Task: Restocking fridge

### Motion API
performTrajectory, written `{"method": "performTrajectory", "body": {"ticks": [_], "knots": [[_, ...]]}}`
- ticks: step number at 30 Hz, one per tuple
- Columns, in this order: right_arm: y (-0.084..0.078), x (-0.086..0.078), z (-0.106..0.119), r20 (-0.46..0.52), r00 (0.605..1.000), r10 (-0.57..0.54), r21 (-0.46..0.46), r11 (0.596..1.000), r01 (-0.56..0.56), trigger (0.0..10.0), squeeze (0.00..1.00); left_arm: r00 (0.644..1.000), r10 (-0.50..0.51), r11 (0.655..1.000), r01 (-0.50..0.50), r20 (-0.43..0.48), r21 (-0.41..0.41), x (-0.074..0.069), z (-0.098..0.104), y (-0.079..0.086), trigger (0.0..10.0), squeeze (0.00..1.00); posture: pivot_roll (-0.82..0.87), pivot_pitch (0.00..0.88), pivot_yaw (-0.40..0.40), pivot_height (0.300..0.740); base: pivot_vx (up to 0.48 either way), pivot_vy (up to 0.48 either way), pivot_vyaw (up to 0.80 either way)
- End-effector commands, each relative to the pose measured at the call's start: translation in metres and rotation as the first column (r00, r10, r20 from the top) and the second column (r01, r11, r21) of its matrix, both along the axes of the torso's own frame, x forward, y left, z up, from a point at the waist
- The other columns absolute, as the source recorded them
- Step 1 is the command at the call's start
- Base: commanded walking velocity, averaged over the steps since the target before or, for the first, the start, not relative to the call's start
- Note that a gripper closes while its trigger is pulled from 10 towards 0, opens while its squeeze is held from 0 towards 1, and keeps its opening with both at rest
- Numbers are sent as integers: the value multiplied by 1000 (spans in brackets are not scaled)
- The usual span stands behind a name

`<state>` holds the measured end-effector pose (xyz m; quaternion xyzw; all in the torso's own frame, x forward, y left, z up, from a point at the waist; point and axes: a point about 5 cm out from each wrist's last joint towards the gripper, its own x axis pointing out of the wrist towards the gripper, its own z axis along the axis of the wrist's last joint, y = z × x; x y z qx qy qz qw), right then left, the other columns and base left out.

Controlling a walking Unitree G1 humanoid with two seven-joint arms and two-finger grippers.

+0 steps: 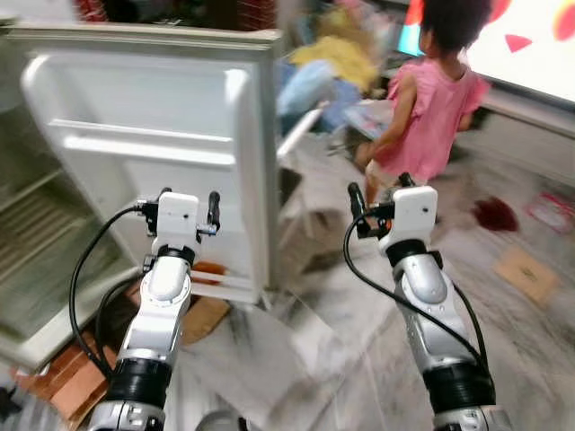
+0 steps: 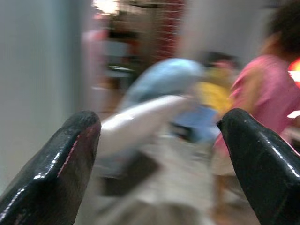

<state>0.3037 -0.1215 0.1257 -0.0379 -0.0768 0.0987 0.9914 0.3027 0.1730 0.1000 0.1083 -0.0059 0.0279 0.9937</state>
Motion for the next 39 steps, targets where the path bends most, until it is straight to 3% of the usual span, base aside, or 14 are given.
{"method": "performTrajectory", "body": {"ticks": [1, 14, 19, 25, 29, 35, 39], "knots": [[-3, 0, 4, 17, 1000, 15, -6, 1000, -15, 10000, 0, 1000, -4, 1000, 4, 9, 3, 3, 4, -4, 10000, 0, 4, 0, -18, 740, 382, -285, 719], [5, 0, 4, 14, 996, 93, -35, 995, -92, 10000, 0, 999, 54, 999, -54, -8, 1, 4, 2, -1, 10000, 0, 2, 0, -19, 740, 376, -262, 714], [9, -1, -1, -28, 982, 188, -48, 981, -189, 10000, 0, 986, 158, 987, -160, -49, -32, -13, -7, 12, 10000, 0, 9, 0, -18, 740, 0, 0, 715], [10, 2, -5, -64, 956, 286, -68, 954, -290, 10000, 0, 972, 176, 978, -191, -155, -85, -31, -24, 22, 10000, 0, 32, 0, -23, 740, 0, 0, 717], [8, 12, -4, -75, 953, 295, -77, 951, -300, 10000, 0, 961, 165, 973, -195, -222, -120, -41, -31, 24, 10000, 0, 49, 0, -33, 740, 0, 0, 716], [5, 20, 0, -70, 950, 304, -91, 946, -310, 10000, 0, 957, 156, 971, -195, -246, -141, -50, -33, 23, 10000, 0, 56, 0, -36, 740, 0, 0, 717], [3, 31, 3, -70, 954, 290, -105, 949, -296, 10000, 0, 961, 69, 980, -116, -268, -164, -54, -36, 12, 10000, 0, 64, 0, -37, 740, 0, 0, 719]]}}
